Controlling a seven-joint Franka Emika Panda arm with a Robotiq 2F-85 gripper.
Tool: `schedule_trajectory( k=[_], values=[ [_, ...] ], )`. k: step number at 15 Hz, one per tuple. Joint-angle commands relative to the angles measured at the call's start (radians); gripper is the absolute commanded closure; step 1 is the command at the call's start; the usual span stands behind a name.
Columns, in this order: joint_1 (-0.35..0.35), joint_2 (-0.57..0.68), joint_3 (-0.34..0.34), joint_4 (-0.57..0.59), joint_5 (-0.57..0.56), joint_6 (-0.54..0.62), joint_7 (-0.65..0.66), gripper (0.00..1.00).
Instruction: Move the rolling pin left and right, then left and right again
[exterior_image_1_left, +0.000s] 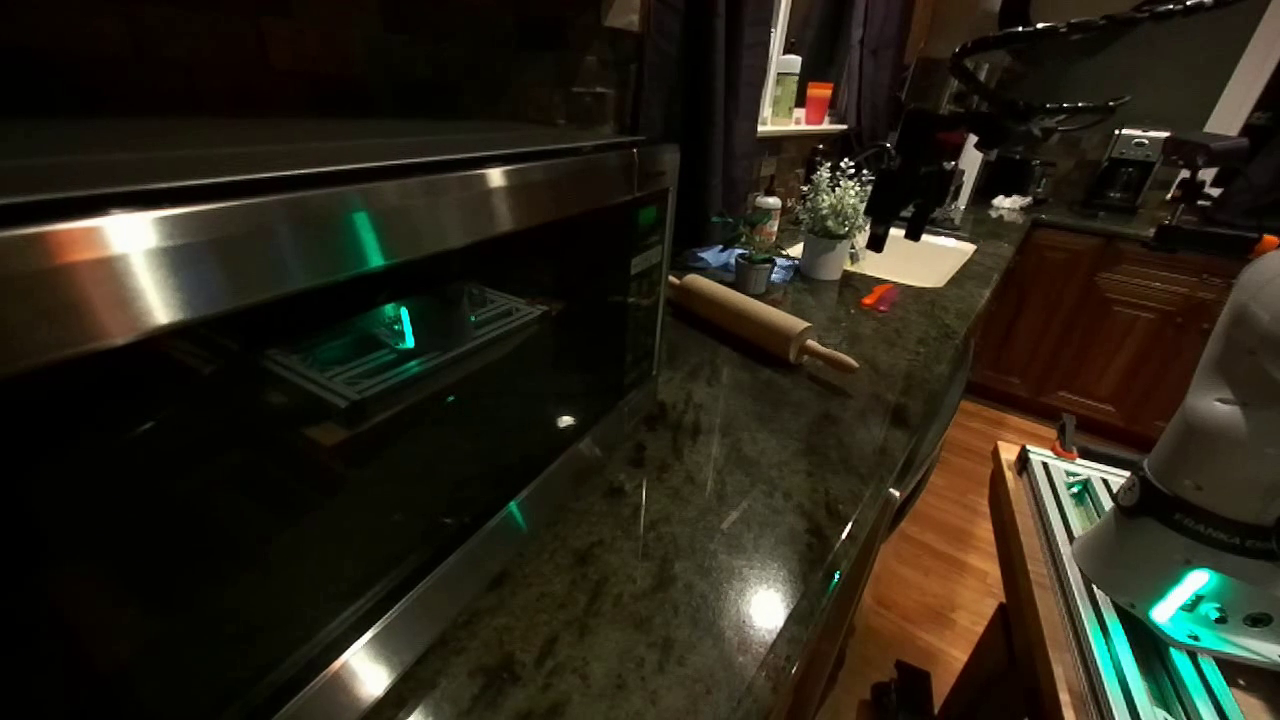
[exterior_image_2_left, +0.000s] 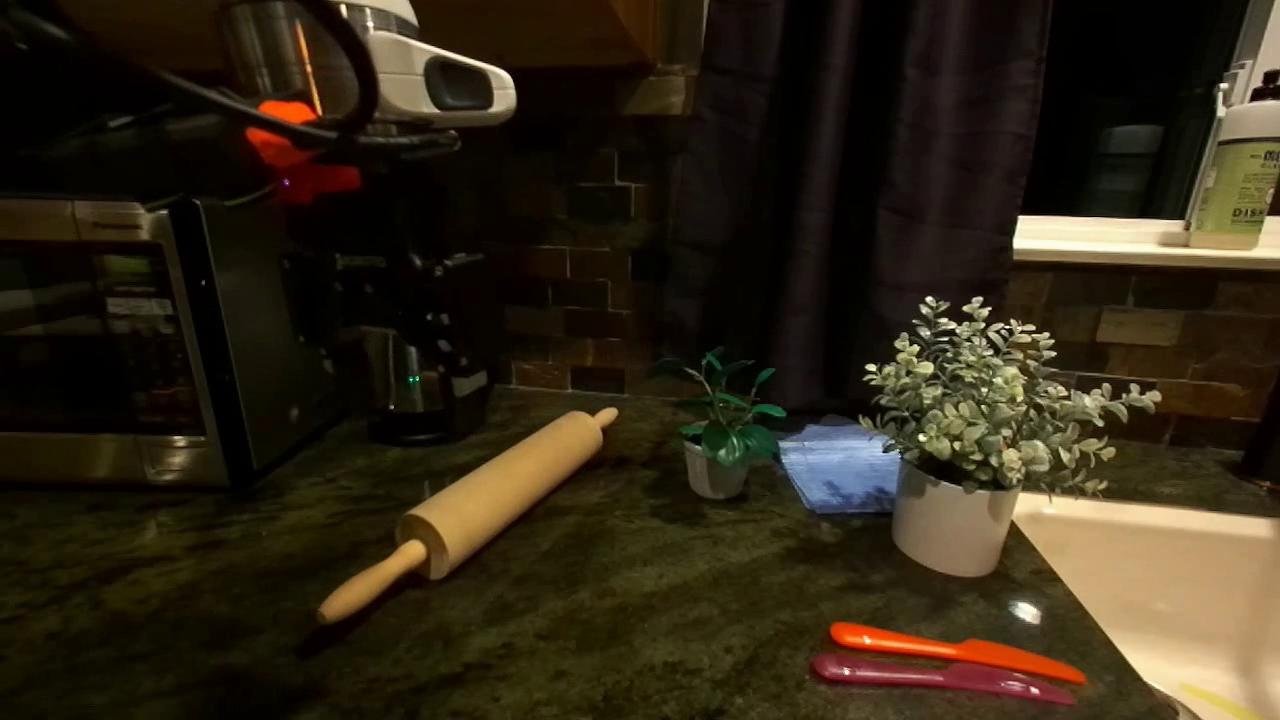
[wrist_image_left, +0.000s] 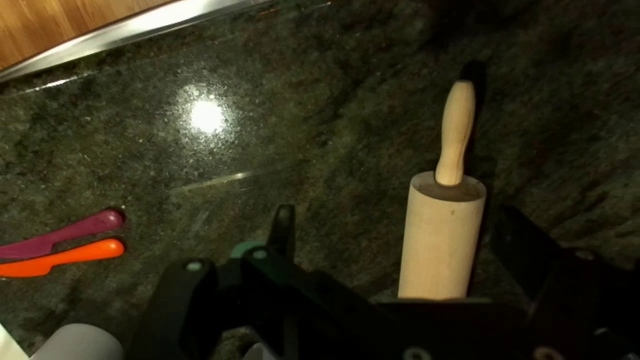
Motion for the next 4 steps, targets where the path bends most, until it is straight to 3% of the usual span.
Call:
schedule_trajectory(
  k=[1, 4],
  values=[
    [0.005, -0.041, 0.007, -0.023, 0.015, -0.014, -0.013, 0.0],
    [-0.003, -0.013, 0.01, -0.001, 0.004, -0.002, -0.008, 0.0]
  ],
)
